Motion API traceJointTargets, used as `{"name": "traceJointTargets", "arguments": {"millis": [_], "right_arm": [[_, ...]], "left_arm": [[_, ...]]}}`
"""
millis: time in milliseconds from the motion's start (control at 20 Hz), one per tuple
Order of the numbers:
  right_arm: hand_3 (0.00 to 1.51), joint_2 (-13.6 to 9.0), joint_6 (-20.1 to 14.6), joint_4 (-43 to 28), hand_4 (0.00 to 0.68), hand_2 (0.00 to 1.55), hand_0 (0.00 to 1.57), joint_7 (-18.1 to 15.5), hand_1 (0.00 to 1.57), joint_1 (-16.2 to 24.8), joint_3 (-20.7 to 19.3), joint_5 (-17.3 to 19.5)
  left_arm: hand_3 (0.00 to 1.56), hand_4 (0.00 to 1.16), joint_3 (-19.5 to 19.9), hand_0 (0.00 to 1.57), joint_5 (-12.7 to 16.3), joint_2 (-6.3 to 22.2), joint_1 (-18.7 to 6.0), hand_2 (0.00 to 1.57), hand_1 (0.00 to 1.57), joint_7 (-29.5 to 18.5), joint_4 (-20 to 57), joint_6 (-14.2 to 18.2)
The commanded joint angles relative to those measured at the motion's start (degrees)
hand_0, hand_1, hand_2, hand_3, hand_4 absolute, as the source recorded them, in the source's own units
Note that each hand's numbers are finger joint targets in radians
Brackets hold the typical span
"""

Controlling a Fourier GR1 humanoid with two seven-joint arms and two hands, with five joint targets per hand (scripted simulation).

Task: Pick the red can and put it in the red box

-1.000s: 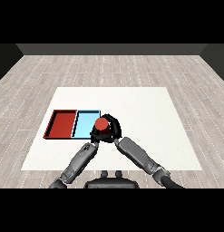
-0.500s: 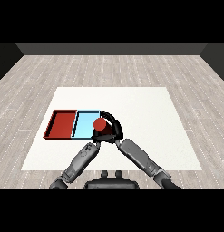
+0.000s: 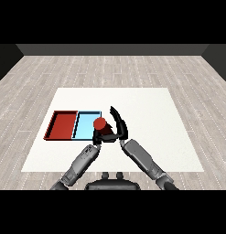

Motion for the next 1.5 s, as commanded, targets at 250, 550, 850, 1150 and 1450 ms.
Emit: {"name": "traceJointTargets", "arguments": {"millis": [250, 550, 850, 1150, 1450], "right_arm": [[0.0, -3.0, 1.8, -11.5, 0.0, 0.0, 0.0, 1.8, 0.0, 5.1, -7.3, 1.2], [0.0, -12.1, 6.4, -19.6, 0.0, 0.0, 0.0, 1.8, 0.0, 13.5, -14.0, -2.3], [0.0, -17.0, 8.5, -23.0, 0.0, 0.0, 0.0, -2.0, 0.0, 28.6, -16.5, -3.2], [0.0, -19.5, 9.7, -21.0, 0.0, 0.0, 0.0, -0.2, 0.0, 28.5, -20.9, -2.5], [0.0, -16.2, 8.8, -12.1, 0.0, 0.0, 0.0, -1.1, 0.0, 23.0, -21.7, -1.2]], "left_arm": [[1.48, 1.13, 7.4, 1.57, -1.5, 3.1, -0.7, 1.57, 1.57, -1.0, 1.9, -3.5], [1.47, 1.13, 9.8, 1.57, -4.1, 13.2, 1.7, 1.57, 1.57, 3.6, -5.6, -2.9], [1.47, 1.11, 15.8, 1.57, -5.3, 20.5, -0.5, 1.56, 1.57, 4.4, 0.9, -4.4], [1.49, 1.12, 21.6, 1.57, -4.4, 23.7, -3.2, 1.57, 1.57, 6.0, 10.3, -8.0], [1.47, 1.09, 24.7, 1.57, -7.1, 26.9, -12.7, 1.55, 1.57, 4.0, 32.7, -12.2]]}}
